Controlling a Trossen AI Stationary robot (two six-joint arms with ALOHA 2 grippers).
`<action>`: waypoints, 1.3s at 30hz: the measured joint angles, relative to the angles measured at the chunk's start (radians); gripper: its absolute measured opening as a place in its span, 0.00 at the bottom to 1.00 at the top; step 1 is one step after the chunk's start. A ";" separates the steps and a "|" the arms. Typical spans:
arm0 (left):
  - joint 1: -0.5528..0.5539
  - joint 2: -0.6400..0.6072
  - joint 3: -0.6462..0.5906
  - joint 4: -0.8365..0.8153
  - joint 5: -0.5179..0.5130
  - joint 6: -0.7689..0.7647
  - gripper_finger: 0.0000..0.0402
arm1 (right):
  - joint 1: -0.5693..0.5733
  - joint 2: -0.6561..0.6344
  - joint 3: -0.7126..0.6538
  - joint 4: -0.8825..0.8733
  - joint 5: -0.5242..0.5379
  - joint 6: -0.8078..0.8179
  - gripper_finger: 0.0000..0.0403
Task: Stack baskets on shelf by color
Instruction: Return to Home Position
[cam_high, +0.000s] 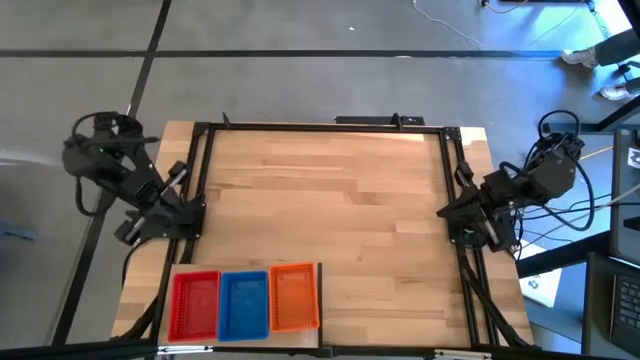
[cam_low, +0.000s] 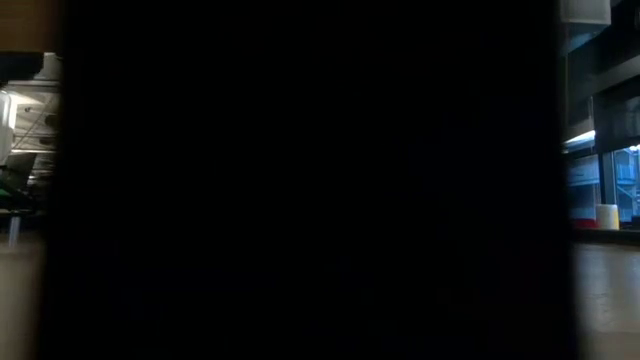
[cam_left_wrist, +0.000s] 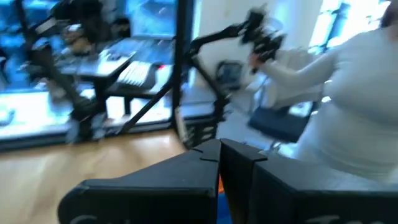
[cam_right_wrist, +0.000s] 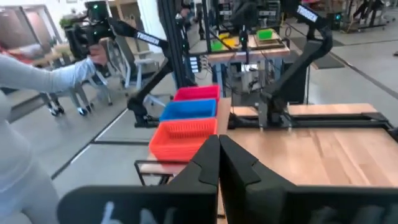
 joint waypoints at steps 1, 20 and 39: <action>0.000 -0.033 -0.047 0.040 0.022 0.016 0.00 | 0.000 -0.009 -0.018 0.001 -0.012 0.000 0.00; 0.000 -0.537 -0.541 0.318 0.143 0.147 0.00 | 0.000 -0.377 -0.431 0.233 -0.069 0.022 0.00; 0.000 -0.599 -0.635 0.349 0.182 0.307 0.00 | 0.000 -0.679 -0.582 0.211 -0.110 -0.060 0.00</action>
